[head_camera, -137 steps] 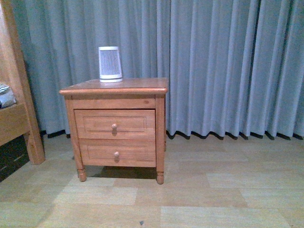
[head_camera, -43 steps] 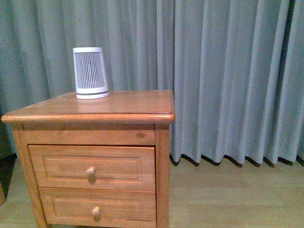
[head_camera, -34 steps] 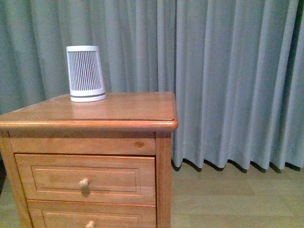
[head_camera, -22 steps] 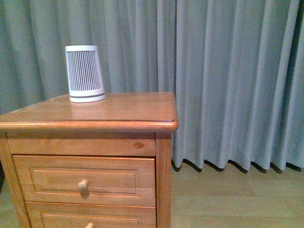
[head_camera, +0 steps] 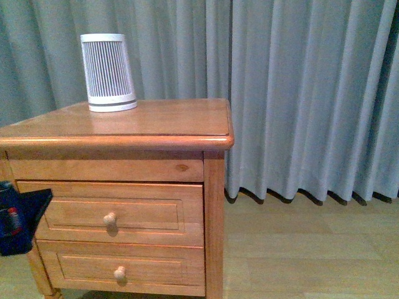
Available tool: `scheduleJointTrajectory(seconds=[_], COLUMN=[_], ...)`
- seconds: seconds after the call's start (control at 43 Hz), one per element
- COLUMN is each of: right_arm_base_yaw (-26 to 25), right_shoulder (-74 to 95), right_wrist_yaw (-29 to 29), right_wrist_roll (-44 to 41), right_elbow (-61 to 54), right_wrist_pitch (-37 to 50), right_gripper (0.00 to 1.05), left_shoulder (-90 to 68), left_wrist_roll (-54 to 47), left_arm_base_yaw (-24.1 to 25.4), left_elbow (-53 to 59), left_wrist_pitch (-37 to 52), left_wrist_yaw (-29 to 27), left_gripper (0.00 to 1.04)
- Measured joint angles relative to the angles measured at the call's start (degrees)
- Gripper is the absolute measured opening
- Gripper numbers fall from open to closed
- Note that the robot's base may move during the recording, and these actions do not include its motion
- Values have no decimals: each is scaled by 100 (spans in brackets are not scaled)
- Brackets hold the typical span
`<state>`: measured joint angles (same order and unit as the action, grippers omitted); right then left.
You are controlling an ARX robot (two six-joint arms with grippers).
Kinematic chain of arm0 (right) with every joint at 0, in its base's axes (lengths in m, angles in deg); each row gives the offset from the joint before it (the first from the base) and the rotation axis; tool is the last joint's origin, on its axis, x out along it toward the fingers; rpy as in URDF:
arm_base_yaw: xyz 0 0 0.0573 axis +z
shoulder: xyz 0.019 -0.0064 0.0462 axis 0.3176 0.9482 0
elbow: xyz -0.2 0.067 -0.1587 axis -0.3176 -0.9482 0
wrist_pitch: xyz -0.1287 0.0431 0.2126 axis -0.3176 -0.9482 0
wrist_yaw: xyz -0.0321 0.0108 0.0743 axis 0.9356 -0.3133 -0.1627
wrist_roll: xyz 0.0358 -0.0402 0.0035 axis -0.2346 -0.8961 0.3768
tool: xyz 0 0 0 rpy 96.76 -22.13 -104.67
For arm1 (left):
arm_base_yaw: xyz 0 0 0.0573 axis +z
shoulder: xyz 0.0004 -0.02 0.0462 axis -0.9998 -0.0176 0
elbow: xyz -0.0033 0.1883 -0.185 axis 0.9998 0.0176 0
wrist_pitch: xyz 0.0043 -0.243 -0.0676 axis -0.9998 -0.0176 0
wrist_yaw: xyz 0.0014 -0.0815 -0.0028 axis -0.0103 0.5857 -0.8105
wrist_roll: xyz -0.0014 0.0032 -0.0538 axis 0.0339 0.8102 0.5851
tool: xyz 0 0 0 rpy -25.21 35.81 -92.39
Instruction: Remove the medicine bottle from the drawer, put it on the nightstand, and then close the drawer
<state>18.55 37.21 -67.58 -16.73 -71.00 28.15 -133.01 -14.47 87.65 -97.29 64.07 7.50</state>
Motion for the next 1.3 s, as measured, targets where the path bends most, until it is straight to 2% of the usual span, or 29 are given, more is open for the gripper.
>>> scheduleJointTrajectory(seconds=[0.186,0.441,0.883,1.301], right_arm_base_yaw=[0,0,0,0], right_shoulder=[0,0,0,0], right_wrist_yaw=[-2,-2,-2,-2], right_wrist_roll=[2,2,2,2], right_elbow=[0,0,0,0], right_wrist_pitch=[0,0,0,0], right_gripper=[98,98,98,98], left_shoulder=[-1840,-3593,-4572,-5040], left_wrist_roll=[-201,-284,74,83], left_arm_base_yaw=[-92,-131,-275,-291], left_elbow=[-1003,-2264,-3832,-4513], left_wrist_pitch=[719,782,-149,-431], left_wrist_yaw=[-166,-415,-389,-278], left_gripper=[98,98,98,98])
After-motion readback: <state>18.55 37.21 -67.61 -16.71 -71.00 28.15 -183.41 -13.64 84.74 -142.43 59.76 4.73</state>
